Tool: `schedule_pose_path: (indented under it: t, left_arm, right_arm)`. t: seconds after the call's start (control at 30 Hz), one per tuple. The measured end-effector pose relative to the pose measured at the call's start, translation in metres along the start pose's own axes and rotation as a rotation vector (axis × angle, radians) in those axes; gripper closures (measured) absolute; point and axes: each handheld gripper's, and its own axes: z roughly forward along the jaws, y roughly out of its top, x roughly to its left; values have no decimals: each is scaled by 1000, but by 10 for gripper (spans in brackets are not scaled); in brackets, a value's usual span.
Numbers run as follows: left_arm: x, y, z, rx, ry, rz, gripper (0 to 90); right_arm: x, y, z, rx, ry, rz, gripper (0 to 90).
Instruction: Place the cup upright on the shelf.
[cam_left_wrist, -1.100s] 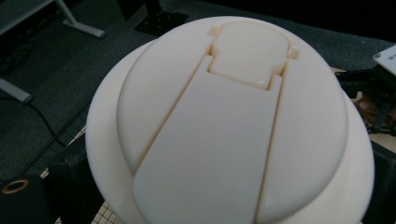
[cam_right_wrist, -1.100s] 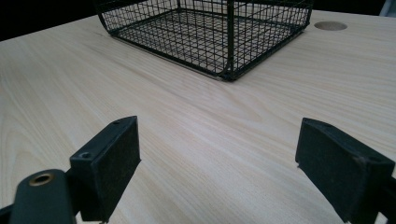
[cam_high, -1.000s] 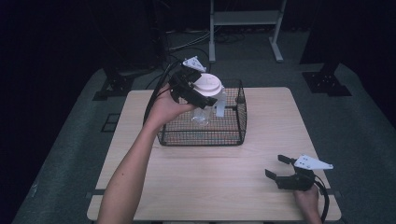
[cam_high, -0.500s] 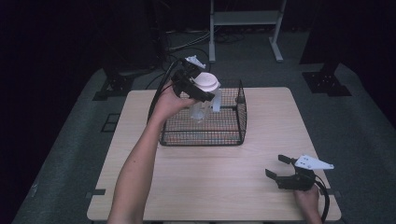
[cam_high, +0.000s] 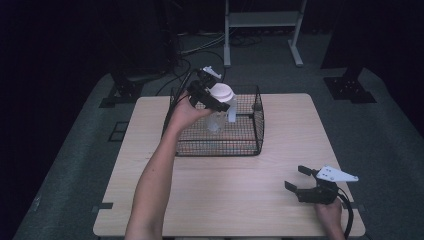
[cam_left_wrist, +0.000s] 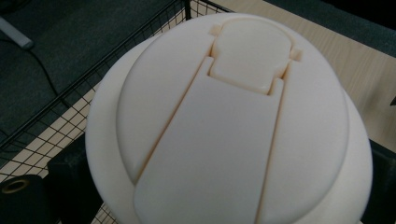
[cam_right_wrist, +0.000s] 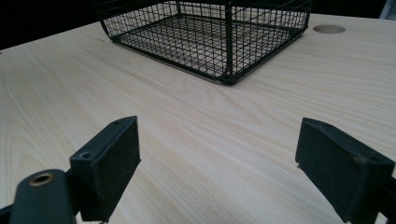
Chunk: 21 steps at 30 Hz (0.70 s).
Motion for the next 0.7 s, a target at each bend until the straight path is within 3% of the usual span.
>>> schedule_pose_path:
  t: [0.7]
  left_arm:
    - [13, -22, 34, 30, 2, -57, 52]
  right_arm:
    - [-1, 0, -1, -5, -1, 3, 129]
